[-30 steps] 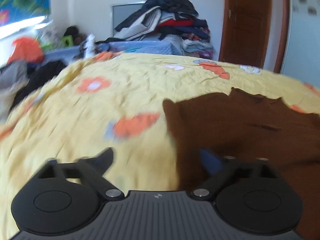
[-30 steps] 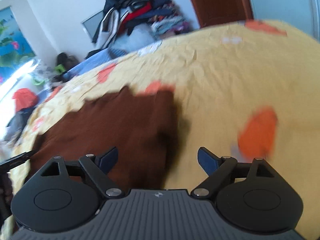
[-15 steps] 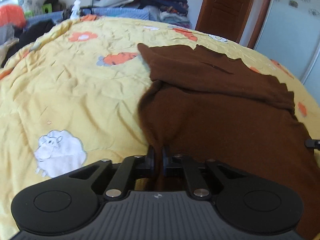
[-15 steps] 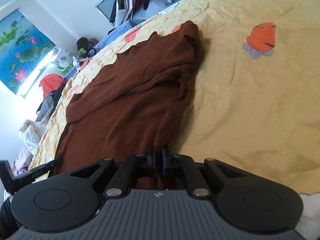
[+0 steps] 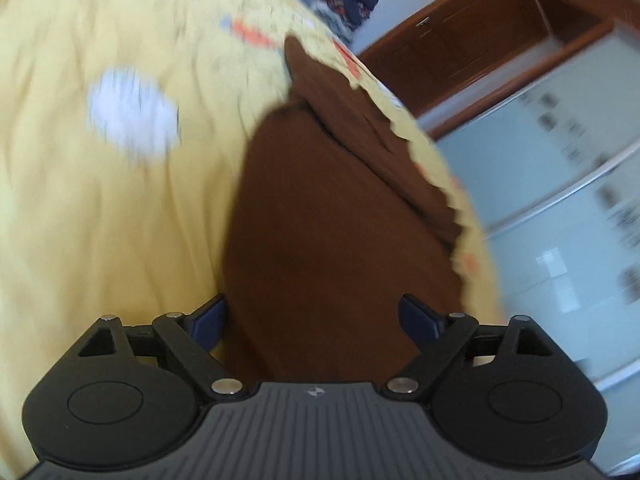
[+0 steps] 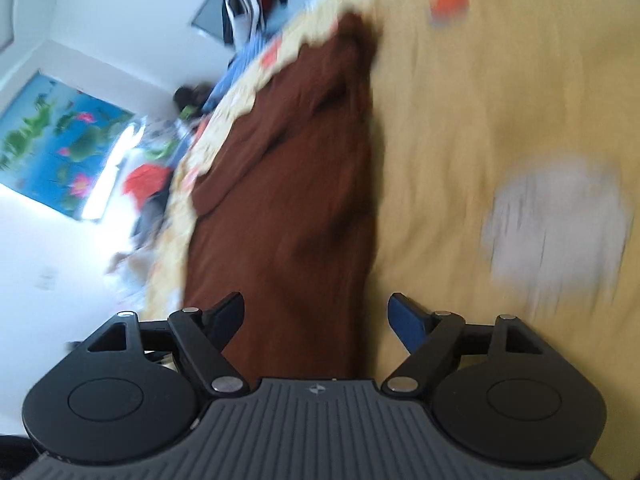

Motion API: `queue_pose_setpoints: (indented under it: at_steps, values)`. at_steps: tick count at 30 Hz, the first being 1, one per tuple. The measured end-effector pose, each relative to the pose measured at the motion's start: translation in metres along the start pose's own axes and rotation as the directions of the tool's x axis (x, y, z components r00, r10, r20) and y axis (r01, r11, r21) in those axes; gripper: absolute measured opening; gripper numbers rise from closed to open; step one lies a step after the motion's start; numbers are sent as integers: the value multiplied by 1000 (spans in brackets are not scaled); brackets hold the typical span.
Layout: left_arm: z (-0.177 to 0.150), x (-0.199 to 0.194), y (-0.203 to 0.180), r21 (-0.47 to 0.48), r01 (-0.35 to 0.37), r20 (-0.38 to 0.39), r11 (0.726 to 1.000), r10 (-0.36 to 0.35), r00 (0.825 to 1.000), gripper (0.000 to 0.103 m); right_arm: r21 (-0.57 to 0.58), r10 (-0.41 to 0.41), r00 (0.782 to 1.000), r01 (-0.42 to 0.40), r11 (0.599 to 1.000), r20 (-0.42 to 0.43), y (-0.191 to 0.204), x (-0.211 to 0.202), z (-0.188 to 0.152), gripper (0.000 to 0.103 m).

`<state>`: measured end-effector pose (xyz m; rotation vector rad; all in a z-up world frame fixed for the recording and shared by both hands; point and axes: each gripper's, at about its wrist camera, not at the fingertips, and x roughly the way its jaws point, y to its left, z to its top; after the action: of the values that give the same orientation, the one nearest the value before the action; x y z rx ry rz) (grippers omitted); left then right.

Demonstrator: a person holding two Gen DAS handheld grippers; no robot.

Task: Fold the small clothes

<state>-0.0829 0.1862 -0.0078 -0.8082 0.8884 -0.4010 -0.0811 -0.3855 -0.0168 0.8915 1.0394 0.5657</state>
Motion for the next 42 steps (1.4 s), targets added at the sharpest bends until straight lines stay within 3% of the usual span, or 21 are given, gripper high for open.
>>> queue_pose_setpoints:
  at_steps: [3, 5, 7, 8, 9, 10, 11, 14, 17, 20, 24, 25, 27, 30, 31, 32, 35, 36, 37, 38, 42]
  values:
    - [-11, -5, 8, -51, 58, -20, 997, -59, 998, 86, 21, 44, 997, -43, 999, -59, 2, 6, -17, 70]
    - [-14, -4, 13, -94, 82, -42, 992, -87, 995, 73, 23, 63, 993, -61, 998, -104, 7, 12, -24, 70]
    - [-15, -2, 17, -130, 111, -50, 985, -118, 992, 64, 24, 79, 988, -77, 997, -133, 11, 21, -30, 66]
    - [-16, 2, 18, -131, 103, -56, 986, -111, 992, 55, 21, 78, 988, -75, 997, -137, 14, 25, -31, 61]
    - [-16, 7, 16, -119, 71, -71, 990, -80, 994, 46, 31, 70, 988, -66, 997, -137, 14, 29, -31, 47]
    - [-17, 13, 14, -101, 28, -94, 994, -37, 995, 16, 45, 50, 989, -44, 998, -141, 13, 33, -31, 36]
    - [-16, 19, 13, -88, -14, -119, 996, 4, 993, 5, 46, 23, 988, -16, 999, -153, 10, 37, -32, 13]
    - [-14, 16, -1, -9, -44, -130, 999, 42, 991, 4, 16, 15, 991, -13, 1000, -135, 12, 33, -36, 12]
    - [-15, -8, -28, 106, 16, -109, 994, -4, 994, 4, -52, 20, 992, -27, 998, -123, 29, 9, -38, 12]
    - [-21, -27, -41, 211, 14, -113, 977, 10, 994, 4, -103, -69, 989, 56, 993, -128, 30, -21, -47, 12]
    - [-37, -8, -18, 189, -77, -202, 979, 116, 973, 4, -38, -104, 984, 100, 994, -142, 6, -29, -59, 11]
    - [-39, -7, -13, 156, -60, -198, 986, 90, 976, 5, -9, -74, 989, 73, 997, -126, 2, -29, -61, 12]
    - [-36, -6, -11, 105, -43, -216, 993, 66, 974, 7, 29, -53, 993, 56, 998, -104, 0, -28, -60, 23]
    - [-34, -6, -13, 95, -20, -230, 995, 41, 972, 23, 60, 7, 997, -2, 998, -77, -1, -34, -62, 49]
    - [-35, -6, -13, 94, -11, -232, 996, 33, 972, 31, 69, 10, 997, -5, 998, -70, -1, -36, -61, 49]
    - [-34, -5, -16, 97, -9, -233, 995, 31, 972, 35, 75, 7, 997, -2, 997, -71, -3, -36, -61, 49]
    - [-33, 2, -26, 135, -29, -231, 990, 60, 971, 33, 81, -5, 997, 12, 997, -79, -3, -36, -56, 44]
    - [-33, 3, -29, 148, -37, -231, 988, 71, 970, 27, 78, -22, 996, 28, 997, -81, -3, -37, -56, 32]
    - [-33, 4, -32, 162, -44, -231, 986, 81, 970, 4, 67, -46, 995, 52, 996, -86, -3, -36, -55, 21]
    - [-32, 1, -34, 174, -43, -228, 984, 83, 970, 5, 48, -63, 994, 67, 997, -88, -1, -35, -55, 13]
    - [-15, -13, -49, 239, -5, -167, 971, 46, 985, 5, 0, -31, 999, 31, 1000, -18, 11, -35, -46, 13]
